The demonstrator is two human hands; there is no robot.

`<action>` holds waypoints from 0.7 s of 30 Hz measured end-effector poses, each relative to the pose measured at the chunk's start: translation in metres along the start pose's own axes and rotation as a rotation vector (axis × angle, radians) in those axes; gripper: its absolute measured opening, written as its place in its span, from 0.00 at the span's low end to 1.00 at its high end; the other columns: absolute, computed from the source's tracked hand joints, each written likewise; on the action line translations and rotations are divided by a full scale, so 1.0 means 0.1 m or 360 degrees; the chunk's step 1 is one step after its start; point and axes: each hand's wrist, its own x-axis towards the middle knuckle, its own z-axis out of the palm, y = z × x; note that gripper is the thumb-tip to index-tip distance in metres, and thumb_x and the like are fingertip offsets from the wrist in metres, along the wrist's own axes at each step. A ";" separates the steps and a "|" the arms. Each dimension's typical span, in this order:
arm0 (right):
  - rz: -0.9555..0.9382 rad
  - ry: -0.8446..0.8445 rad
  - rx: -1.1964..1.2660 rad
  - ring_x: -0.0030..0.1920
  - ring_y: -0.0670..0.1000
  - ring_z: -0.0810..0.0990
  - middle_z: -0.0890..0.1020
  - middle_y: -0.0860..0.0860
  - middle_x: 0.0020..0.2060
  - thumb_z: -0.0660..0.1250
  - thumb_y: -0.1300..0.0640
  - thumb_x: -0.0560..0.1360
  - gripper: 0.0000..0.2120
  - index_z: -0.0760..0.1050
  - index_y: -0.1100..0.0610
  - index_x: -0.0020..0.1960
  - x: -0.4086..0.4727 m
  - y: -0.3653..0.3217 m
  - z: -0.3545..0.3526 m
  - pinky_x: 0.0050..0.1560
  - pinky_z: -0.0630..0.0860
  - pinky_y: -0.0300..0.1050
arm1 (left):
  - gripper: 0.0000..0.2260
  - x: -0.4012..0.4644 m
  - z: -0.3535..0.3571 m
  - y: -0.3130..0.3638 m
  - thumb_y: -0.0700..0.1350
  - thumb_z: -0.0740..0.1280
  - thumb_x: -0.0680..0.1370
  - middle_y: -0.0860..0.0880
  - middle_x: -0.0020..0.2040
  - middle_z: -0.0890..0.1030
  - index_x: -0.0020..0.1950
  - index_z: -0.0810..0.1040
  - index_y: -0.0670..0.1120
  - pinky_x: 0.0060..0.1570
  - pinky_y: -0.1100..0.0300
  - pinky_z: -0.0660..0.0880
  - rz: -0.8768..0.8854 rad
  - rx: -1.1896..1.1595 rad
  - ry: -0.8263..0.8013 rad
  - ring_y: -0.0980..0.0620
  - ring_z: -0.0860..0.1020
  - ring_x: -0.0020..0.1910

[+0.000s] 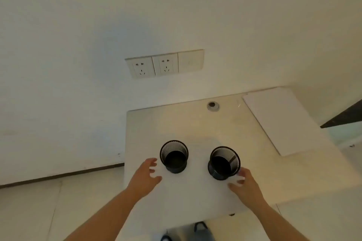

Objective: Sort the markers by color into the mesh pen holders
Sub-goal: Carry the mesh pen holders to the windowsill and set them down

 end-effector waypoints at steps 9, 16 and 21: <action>-0.0331 0.0115 0.0299 0.58 0.44 0.74 0.76 0.43 0.57 0.79 0.53 0.58 0.35 0.68 0.43 0.61 0.18 -0.07 0.18 0.53 0.69 0.38 | 0.45 0.27 0.43 0.07 0.45 0.80 0.62 0.55 0.64 0.70 0.71 0.58 0.53 0.62 0.54 0.70 0.0087 -0.0401 0.0157 0.52 0.71 0.63; -0.0338 0.0197 0.0345 0.58 0.48 0.77 0.79 0.49 0.56 0.82 0.53 0.54 0.38 0.71 0.53 0.61 0.28 -0.13 0.27 0.56 0.74 0.44 | 0.44 0.32 0.62 0.16 0.50 0.81 0.56 0.60 0.60 0.73 0.65 0.61 0.62 0.53 0.68 0.68 0.0042 -0.0543 0.0380 0.61 0.72 0.57; -0.0256 0.0167 0.0308 0.55 0.47 0.76 0.77 0.48 0.55 0.80 0.57 0.56 0.36 0.68 0.51 0.60 0.34 -0.21 0.29 0.52 0.71 0.36 | 0.36 0.27 0.65 0.28 0.47 0.81 0.56 0.54 0.61 0.72 0.57 0.65 0.62 0.51 0.67 0.69 -0.0042 -0.0649 0.0470 0.60 0.73 0.55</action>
